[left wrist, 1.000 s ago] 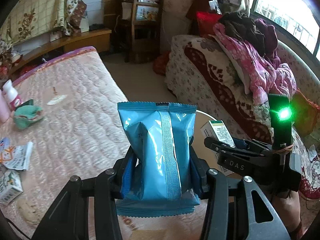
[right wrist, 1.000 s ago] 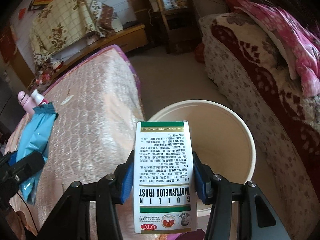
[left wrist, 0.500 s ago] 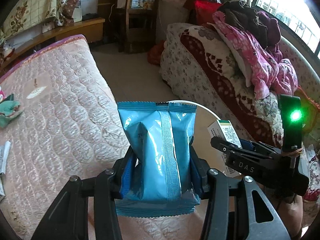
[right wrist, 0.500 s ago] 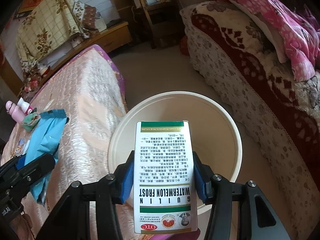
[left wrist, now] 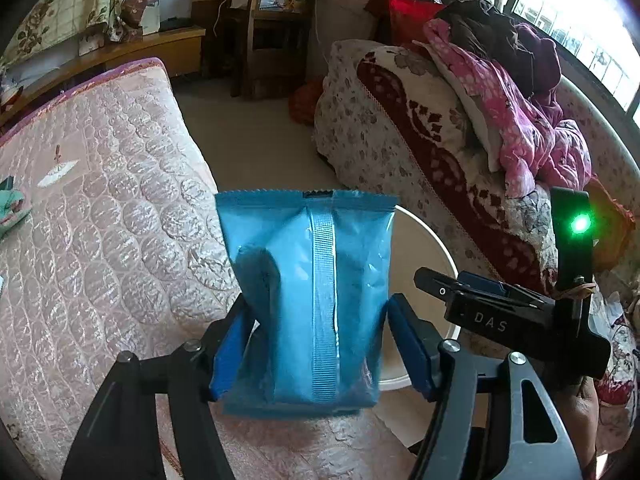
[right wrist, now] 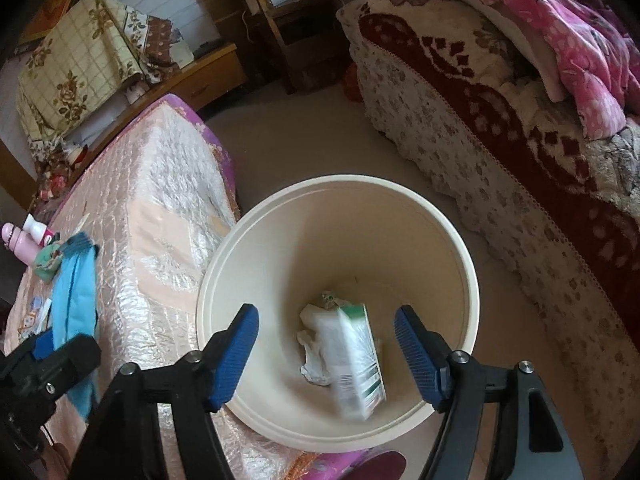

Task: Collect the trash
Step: 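Open both tools to drop the pack and box into the bucket, then move both tools back over the trash on the bed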

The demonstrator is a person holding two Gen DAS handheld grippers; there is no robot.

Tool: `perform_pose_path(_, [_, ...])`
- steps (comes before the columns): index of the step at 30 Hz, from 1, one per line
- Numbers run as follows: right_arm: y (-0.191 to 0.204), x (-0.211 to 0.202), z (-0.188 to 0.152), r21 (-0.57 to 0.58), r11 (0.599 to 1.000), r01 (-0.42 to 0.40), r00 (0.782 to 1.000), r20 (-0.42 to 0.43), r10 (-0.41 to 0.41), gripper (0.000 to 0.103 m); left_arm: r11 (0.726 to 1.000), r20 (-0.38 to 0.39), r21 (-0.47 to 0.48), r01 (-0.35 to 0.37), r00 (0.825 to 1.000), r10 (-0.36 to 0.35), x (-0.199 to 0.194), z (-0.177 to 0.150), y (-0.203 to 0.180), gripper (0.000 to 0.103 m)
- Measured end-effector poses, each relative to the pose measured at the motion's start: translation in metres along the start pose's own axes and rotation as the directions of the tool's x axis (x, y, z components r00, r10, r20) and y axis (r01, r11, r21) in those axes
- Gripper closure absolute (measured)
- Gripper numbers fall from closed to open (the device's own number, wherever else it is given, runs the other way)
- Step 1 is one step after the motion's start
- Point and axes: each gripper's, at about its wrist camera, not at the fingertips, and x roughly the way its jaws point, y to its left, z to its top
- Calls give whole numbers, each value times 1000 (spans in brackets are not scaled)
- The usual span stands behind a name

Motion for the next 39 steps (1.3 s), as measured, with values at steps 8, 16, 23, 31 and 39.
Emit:
perform_pose_path(8, [-4, -3, -1, 29, 1000, -4, 1000, 4, 3, 29, 1000, 15, -6, 14, 1000, -13, -8, -1, 4, 33])
perform_pose_path(16, [1, -6, -3, 22, 1000, -9, 1000, 7, 9, 29, 1000, 20, 1, 0, 1000, 0, -16, -4, 6, 33])
perform_pose_path(23, [9, -9, -4, 2, 1000, -14, 1000, 12, 14, 29, 999, 35, -8, -35, 999, 35, -26, -6, 12, 33])
perform_pose_path(31, [24, -19, -5, -22, 999, -26, 999, 26, 27, 29, 996, 69, -20, -91, 993, 92, -44, -8, 21, 33])
perform_pose_path(39, [52, -30, -8, -66, 996, -55, 998, 37, 57, 29, 988, 121, -35, -149, 981, 152, -77, -13, 38, 33])
